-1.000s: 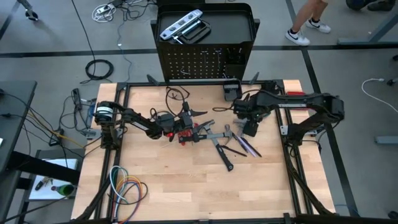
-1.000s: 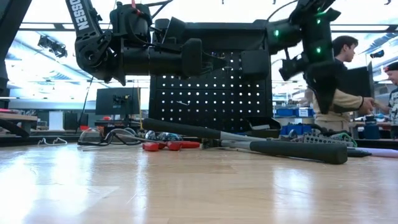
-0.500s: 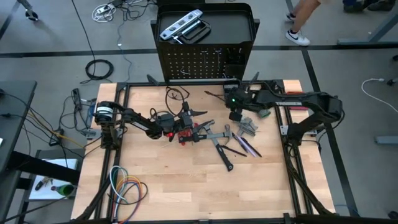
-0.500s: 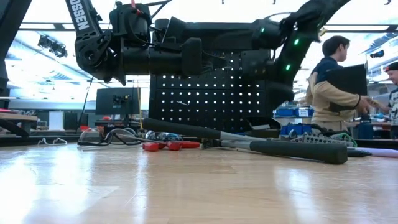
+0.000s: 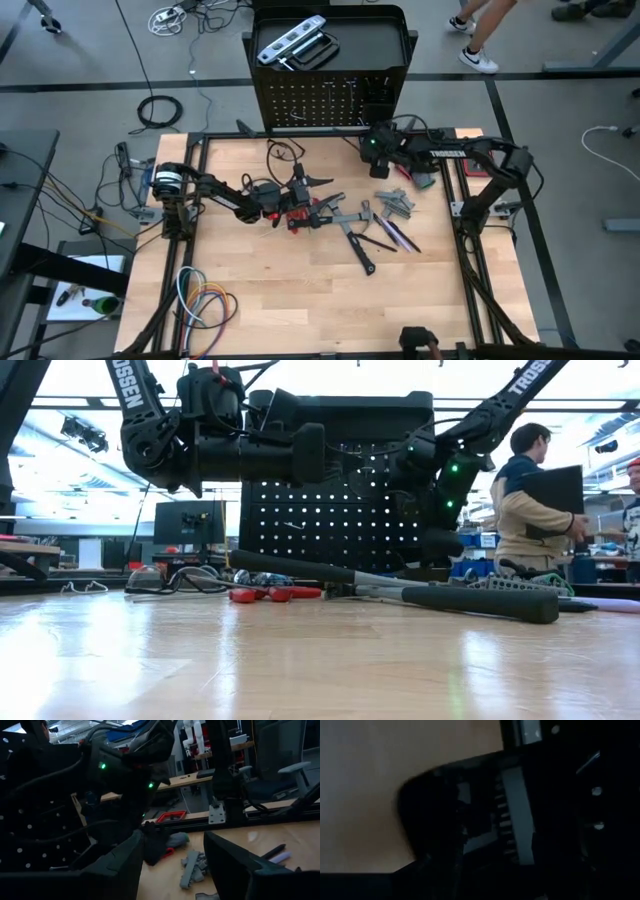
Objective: Hang tools onto peg board
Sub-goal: Remove the terminal block from the bottom basket of the peg board
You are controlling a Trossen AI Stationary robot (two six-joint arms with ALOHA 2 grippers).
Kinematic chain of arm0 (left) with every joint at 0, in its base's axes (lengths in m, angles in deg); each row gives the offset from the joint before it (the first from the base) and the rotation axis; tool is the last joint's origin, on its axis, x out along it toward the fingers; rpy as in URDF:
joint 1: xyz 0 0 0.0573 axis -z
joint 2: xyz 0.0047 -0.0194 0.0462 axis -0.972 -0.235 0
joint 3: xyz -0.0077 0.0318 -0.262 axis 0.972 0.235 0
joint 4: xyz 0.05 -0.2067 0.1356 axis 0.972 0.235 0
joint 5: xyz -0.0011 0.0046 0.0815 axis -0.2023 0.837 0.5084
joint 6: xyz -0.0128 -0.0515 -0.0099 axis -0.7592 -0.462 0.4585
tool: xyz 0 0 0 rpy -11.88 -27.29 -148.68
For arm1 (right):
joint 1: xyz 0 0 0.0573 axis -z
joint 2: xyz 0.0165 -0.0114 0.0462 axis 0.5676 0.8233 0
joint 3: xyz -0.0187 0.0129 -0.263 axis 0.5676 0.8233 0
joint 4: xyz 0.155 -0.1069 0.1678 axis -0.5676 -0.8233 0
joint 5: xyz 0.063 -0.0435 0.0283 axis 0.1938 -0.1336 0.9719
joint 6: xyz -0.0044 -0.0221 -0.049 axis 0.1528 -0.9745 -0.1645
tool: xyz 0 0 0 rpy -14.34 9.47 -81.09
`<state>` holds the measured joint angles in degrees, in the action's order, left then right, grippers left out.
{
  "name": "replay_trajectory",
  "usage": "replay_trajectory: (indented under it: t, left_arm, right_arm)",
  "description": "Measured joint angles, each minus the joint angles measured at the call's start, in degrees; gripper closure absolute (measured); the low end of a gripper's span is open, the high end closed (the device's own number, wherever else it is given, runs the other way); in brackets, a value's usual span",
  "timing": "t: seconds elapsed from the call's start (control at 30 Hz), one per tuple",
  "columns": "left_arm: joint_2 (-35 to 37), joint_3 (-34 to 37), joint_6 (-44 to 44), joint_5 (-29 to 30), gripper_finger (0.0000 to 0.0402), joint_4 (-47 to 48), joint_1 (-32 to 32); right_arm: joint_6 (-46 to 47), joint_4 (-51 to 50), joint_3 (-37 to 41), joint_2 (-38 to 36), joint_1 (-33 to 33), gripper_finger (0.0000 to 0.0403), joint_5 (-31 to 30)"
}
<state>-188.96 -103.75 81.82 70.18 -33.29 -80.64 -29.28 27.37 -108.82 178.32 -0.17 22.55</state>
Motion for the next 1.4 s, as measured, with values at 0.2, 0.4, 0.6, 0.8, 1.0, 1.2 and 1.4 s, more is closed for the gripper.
replay_trajectory:
  t: [0.2,0.4,0.6,0.8,1.0,1.2,1.4]
  left_arm:
    - [0.0,0.0,0.0,0.0,0.0195,-0.3,-0.2]
    - [0.0,0.0,0.0,0.0,0.0195,-0.4,-0.2]
    - [0.0,0.0,-0.1,0.0,0.0195,-0.3,-0.2]
    - [0.0,0.0,-0.1,0.1,0.0195,-0.2,-0.2]
    - [0.0,0.0,-0.1,0.1,0.0195,-0.2,-0.3]
    - [0.0,0.0,-0.1,0.1,0.0195,-0.3,-0.3]
    - [0.0,0.0,-0.1,0.1,0.0195,-0.2,-0.3]
  right_arm:
    - [-3.1,2.6,0.0,1.5,3.0,0.0173,0.5]
    - [-3.9,7.3,-0.1,4.0,4.0,0.0181,1.9]
    - [-3.8,8.0,-1.8,7.3,4.7,0.0176,-1.6]
    - [-2.8,4.8,-4.4,8.9,5.9,0.0182,-0.6]
    - [1.1,-0.2,-5.9,9.8,6.5,0.0232,2.9]
    - [1.5,-2.7,-6.0,9.8,5.2,0.0277,6.0]
    - [1.9,-3.5,-6.0,9.8,3.1,0.0277,5.1]
